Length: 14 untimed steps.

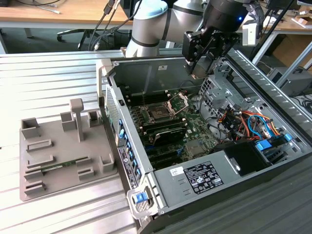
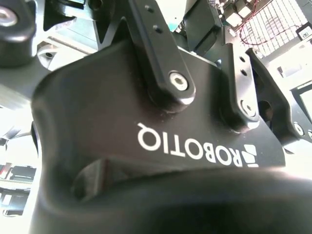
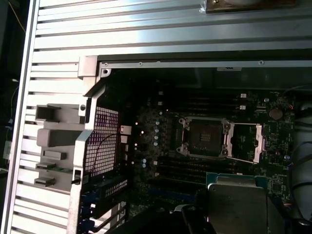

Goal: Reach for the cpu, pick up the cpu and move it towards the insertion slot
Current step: 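Pick up the cpu and move it towards the insertion slot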

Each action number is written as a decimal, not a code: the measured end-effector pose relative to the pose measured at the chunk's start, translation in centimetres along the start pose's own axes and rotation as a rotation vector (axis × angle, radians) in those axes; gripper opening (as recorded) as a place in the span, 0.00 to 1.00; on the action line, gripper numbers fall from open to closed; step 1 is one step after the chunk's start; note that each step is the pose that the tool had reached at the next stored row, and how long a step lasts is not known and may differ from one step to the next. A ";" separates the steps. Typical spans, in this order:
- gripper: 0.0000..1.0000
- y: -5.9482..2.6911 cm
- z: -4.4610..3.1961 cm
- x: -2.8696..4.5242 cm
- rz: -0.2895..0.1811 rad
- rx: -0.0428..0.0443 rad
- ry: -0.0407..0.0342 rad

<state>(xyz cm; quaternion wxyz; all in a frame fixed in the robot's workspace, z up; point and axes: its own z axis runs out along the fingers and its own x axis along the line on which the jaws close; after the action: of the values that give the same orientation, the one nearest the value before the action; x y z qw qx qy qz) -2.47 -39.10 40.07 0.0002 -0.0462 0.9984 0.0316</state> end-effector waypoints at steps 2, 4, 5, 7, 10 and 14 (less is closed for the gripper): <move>0.54 0.01 0.04 -0.09 0.000 0.0000 0.0000; 0.54 0.01 0.07 -0.16 0.000 -0.0001 0.0000; 0.54 0.01 0.08 -0.19 0.000 0.0000 0.0000; 0.54 0.01 0.14 -0.33 0.000 -0.0001 0.0000; 0.54 0.02 0.18 -0.45 0.000 0.0000 0.0000; 0.54 0.02 0.24 -0.59 0.000 0.0000 0.0000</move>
<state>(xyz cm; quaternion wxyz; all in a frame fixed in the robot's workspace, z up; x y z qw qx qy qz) -1.88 -39.01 39.84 0.0003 -0.0462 0.9984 0.0316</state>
